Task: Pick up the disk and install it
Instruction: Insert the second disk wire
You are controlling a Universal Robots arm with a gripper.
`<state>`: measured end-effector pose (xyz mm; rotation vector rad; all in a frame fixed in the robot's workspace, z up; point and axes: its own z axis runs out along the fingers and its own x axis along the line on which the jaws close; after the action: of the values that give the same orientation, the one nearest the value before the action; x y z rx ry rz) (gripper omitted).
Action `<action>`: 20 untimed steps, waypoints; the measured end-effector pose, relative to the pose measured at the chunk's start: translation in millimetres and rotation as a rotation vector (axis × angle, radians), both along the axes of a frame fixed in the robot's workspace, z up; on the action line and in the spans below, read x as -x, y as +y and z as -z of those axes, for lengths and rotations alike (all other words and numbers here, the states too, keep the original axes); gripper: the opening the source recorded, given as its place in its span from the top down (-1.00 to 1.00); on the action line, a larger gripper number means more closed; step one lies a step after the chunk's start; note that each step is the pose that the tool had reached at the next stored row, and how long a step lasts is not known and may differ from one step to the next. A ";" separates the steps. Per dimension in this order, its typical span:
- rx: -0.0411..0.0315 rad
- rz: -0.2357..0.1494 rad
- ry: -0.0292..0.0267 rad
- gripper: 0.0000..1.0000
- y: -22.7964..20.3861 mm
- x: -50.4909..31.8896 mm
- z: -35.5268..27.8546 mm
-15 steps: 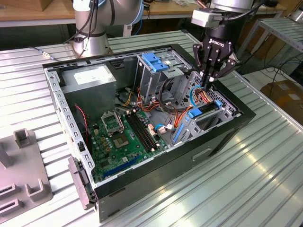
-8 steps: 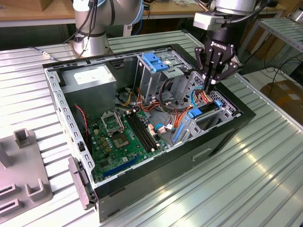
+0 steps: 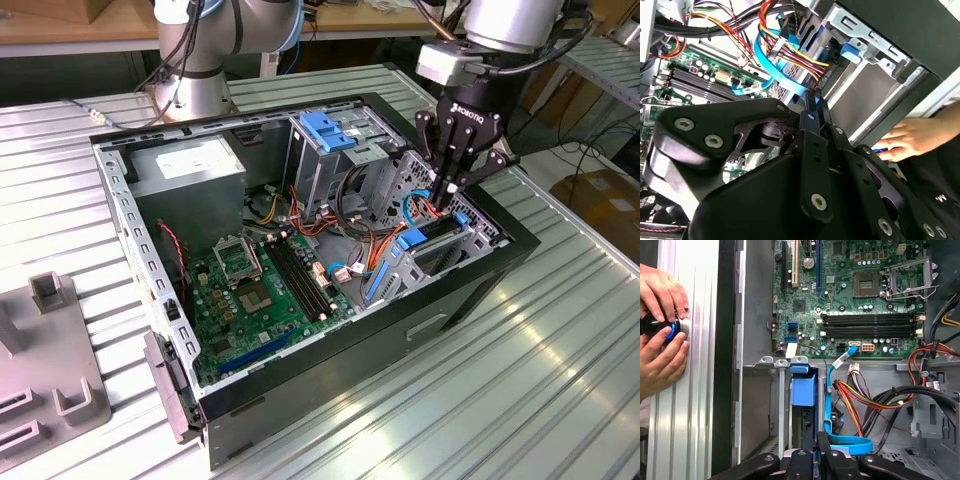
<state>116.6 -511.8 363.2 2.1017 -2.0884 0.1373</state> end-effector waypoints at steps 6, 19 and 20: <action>-0.0172 -0.011 -0.0033 0.68 -5.8 7.7 5.0; -0.0173 -0.023 -0.0032 0.68 -5.8 7.8 5.0; -0.0174 -0.024 -0.0032 0.68 -5.8 7.8 5.1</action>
<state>108.8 -517.6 358.1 2.1384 -2.0742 0.1262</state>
